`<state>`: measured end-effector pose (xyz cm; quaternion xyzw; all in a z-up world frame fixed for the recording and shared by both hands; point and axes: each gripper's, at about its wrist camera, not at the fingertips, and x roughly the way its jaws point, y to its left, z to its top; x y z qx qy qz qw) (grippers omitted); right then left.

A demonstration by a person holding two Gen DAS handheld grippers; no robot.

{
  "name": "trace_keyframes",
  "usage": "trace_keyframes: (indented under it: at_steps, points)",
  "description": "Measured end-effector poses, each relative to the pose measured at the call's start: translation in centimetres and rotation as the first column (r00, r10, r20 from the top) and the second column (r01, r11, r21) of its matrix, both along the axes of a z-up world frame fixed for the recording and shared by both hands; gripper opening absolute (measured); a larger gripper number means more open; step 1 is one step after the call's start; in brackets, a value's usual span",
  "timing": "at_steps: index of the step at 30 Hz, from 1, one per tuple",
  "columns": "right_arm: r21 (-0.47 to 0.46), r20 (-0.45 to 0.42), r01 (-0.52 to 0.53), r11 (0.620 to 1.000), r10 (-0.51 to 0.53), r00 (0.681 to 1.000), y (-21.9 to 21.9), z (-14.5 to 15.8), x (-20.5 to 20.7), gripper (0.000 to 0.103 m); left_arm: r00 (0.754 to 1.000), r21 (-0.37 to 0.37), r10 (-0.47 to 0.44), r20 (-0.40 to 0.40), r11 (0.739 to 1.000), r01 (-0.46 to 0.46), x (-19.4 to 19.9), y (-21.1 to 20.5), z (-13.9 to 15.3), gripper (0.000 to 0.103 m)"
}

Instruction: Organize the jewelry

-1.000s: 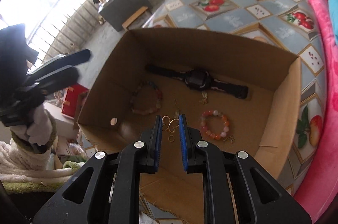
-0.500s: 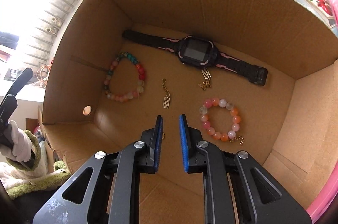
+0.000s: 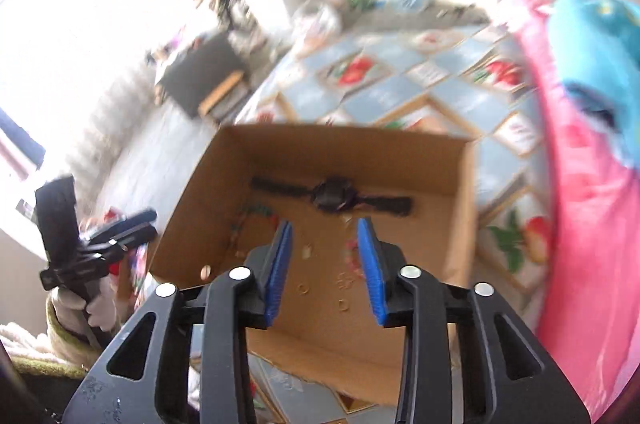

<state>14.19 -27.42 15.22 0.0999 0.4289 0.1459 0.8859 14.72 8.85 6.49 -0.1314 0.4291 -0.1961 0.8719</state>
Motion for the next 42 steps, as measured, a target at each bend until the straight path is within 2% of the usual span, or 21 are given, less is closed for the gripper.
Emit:
trace_keyframes:
  at_steps: [2, 4, 7, 9, 12, 13, 15, 19, 26, 38, 42]
  points:
    - [0.03, 0.061, 0.099, 0.995, -0.101, 0.993, -2.3, 0.8, -2.6, 0.044, 1.0, -0.009, 0.008, -0.029, 1.0, -0.009, 0.4, 0.0, -0.7, 0.07]
    - [0.083, 0.065, 0.177, 0.981, -0.183, 0.981, -4.4, 0.3, -4.3, 0.045, 0.998, -0.014, 0.012, -0.056, 1.0, -0.013, 0.7, -0.2, -1.4, 0.07]
    - [0.169, -0.034, 0.241, 0.956, -0.239, 0.971, -6.4, -2.9, -5.1, 0.045, 0.996, -0.027, -0.003, -0.092, 1.0, 0.001, 0.9, -1.0, -2.3, 0.07]
    - [0.18, -0.099, 0.267, 0.947, -0.253, 0.962, -6.9, -5.2, -4.8, 0.045, 0.993, -0.043, -0.018, -0.118, 0.999, 0.013, 0.9, -1.6, -2.8, 0.07]
    - [0.21, -0.157, 0.246, 0.946, -0.215, 0.964, -6.3, -7.7, -4.4, 0.042, 0.987, -0.078, -0.029, -0.158, 0.997, 0.017, 0.9, -2.3, -3.5, 0.072]
    - [0.221, -0.181, 0.236, 0.946, -0.198, 0.963, -6.1, -8.5, -4.0, 0.039, 0.988, -0.068, -0.019, -0.156, 0.998, 0.009, 0.9, -2.5, -3.5, 0.073]
    - [0.184, -0.185, 0.235, 0.954, -0.202, 0.962, -5.8, -9.2, -3.8, 0.034, 0.989, -0.044, -0.009, -0.15, 0.999, 0.002, 0.8, -3.0, -3.3, 0.073]
    - [0.176, -0.174, 0.227, 0.958, -0.197, 0.965, -5.7, -8.9, -4.5, 0.026, 0.991, 0.022, 0.026, -0.132, 0.999, -0.023, 0.5, -3.7, -3.0, 0.073]
    - [0.207, -0.159, 0.235, 0.95, -0.204, 0.966, -5.9, -8.8, -6.9, 0.026, 0.994, 0.066, 0.03, -0.108, 0.998, -0.023, -1.9, -3.9, -2.2, 0.073]
    - [0.165, -0.159, 0.252, 0.954, -0.227, 0.961, -4.6, -8.5, -11.2, 0.029, 0.995, 0.047, 0.045, -0.095, 0.998, -0.04, -7.8, -3.3, -2.0, 0.074]
    - [0.145, -0.189, 0.266, 0.953, -0.237, 0.953, -4.6, -9.8, -11.4, 0.03, 0.994, 0.045, 0.043, -0.104, 0.998, -0.038, -8.4, -3.3, -3.1, 0.075]
